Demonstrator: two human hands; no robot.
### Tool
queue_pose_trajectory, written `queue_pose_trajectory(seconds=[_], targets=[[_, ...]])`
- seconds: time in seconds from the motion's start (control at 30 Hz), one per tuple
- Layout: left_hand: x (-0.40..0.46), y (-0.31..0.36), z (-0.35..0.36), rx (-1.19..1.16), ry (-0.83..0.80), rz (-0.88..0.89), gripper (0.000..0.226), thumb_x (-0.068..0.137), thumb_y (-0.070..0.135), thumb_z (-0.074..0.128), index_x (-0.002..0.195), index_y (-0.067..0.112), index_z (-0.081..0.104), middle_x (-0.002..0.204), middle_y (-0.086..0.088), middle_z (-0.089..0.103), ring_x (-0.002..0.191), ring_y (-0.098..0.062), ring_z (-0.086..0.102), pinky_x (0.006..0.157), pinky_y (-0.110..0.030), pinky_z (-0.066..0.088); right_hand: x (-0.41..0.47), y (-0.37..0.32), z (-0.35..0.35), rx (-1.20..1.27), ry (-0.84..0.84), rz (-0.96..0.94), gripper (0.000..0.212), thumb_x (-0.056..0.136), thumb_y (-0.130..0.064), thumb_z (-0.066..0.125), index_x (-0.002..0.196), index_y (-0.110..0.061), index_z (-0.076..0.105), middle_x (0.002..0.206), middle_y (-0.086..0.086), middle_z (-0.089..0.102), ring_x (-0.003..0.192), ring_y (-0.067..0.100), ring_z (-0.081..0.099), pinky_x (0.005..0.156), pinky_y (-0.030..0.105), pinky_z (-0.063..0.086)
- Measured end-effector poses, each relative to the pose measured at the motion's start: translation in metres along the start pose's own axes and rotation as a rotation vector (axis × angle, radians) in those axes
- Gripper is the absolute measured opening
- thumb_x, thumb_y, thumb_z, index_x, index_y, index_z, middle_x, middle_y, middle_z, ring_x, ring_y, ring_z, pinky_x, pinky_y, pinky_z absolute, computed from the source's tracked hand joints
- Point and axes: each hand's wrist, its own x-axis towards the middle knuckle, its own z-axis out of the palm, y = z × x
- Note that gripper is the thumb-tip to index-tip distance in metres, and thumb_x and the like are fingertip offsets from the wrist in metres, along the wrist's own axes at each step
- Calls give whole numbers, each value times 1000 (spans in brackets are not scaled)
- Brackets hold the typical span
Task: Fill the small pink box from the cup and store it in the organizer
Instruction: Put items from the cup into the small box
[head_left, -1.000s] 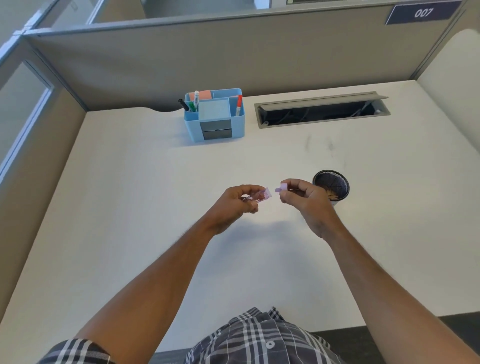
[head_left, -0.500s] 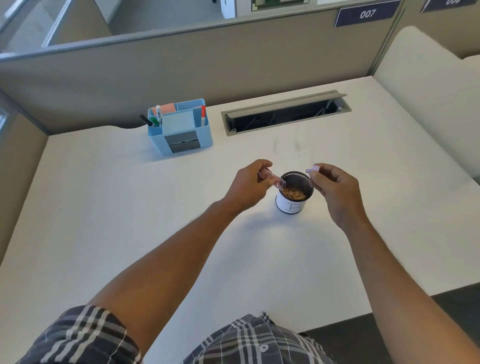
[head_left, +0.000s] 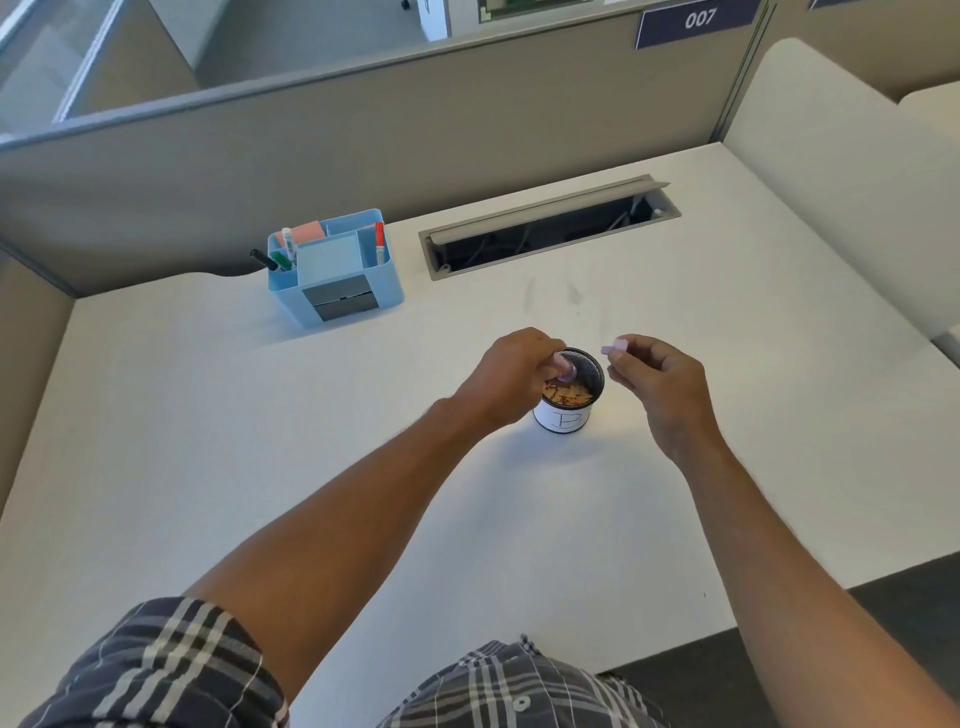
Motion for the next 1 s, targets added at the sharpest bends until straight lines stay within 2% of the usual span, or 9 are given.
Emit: queue_pose_trajectory(seconds=[0.13, 0.2, 0.3, 0.47, 0.53, 0.63, 0.73, 0.83, 1.0], targets=[[-2, -1, 3, -80, 120, -52, 28, 93, 2, 61, 121, 2, 64, 89, 18, 68, 89, 15, 52, 81, -2, 40, 0, 4, 2, -63, -10, 13, 6, 84, -26, 77, 89, -28, 79, 92, -4, 82, 85, 11, 74, 93, 37, 59], [-1, -2, 5, -68, 96, -92, 26, 92, 4, 62, 118, 6, 64, 87, 17, 65, 85, 6, 54, 71, -1, 39, 0, 6, 5, -80, -9, 14, 6, 85, -27, 78, 89, -30, 79, 89, -5, 81, 83, 13, 73, 95, 42, 59], [-4, -9, 6, -65, 131, -81, 24, 90, -1, 63, 113, 3, 66, 98, -3, 75, 85, -9, 57, 78, -14, 47, -1, 5, 8, -98, -10, 1, 8, 86, -25, 76, 88, -32, 79, 93, 0, 81, 84, 13, 73, 94, 41, 59], [-10, -9, 11, -21, 187, -10, 35, 91, -4, 62, 124, 4, 67, 106, -10, 69, 100, -25, 61, 90, -34, 50, -2, 8, 11, -202, -2, -32, 4, 90, -24, 75, 90, -28, 76, 83, -2, 76, 70, 2, 67, 63, 13, 50], [-9, -8, 12, -24, 187, -8, 39, 92, -3, 62, 130, 4, 63, 108, -9, 69, 102, -26, 60, 92, -36, 50, -1, 8, 16, -251, -17, -46, 4, 92, -24, 73, 96, -25, 74, 86, 0, 78, 70, 3, 68, 62, 12, 48], [-9, -8, 16, -51, 182, -36, 46, 93, 3, 63, 138, 7, 54, 110, -4, 69, 97, -18, 57, 92, -35, 50, -2, 7, 23, -310, -45, -82, 11, 95, -22, 69, 106, -24, 70, 98, 3, 78, 90, 18, 74, 79, 29, 58], [-7, -9, 19, -71, 139, -88, 57, 94, 7, 63, 146, 15, 42, 116, 0, 66, 98, -13, 54, 90, -28, 49, -1, 4, 29, -414, -110, -149, 25, 99, -20, 59, 120, -28, 69, 108, 4, 72, 96, 24, 72, 87, 34, 58], [-5, -12, 22, -95, 95, -106, 66, 95, 11, 64, 151, 23, 30, 121, 1, 63, 100, -11, 53, 86, -21, 44, 3, -2, 36, -565, -173, -210, 26, 99, -14, 58, 118, -24, 73, 109, 4, 67, 101, 24, 67, 92, 41, 56], [-4, -19, 23, -59, 87, -95, 76, 92, 9, 67, 153, 24, 23, 124, -2, 62, 101, -11, 51, 88, -22, 42, 6, -7, 40, -679, -239, -281, 19, 93, -19, 68, 110, -24, 75, 102, 0, 69, 98, 18, 64, 85, 31, 53]])
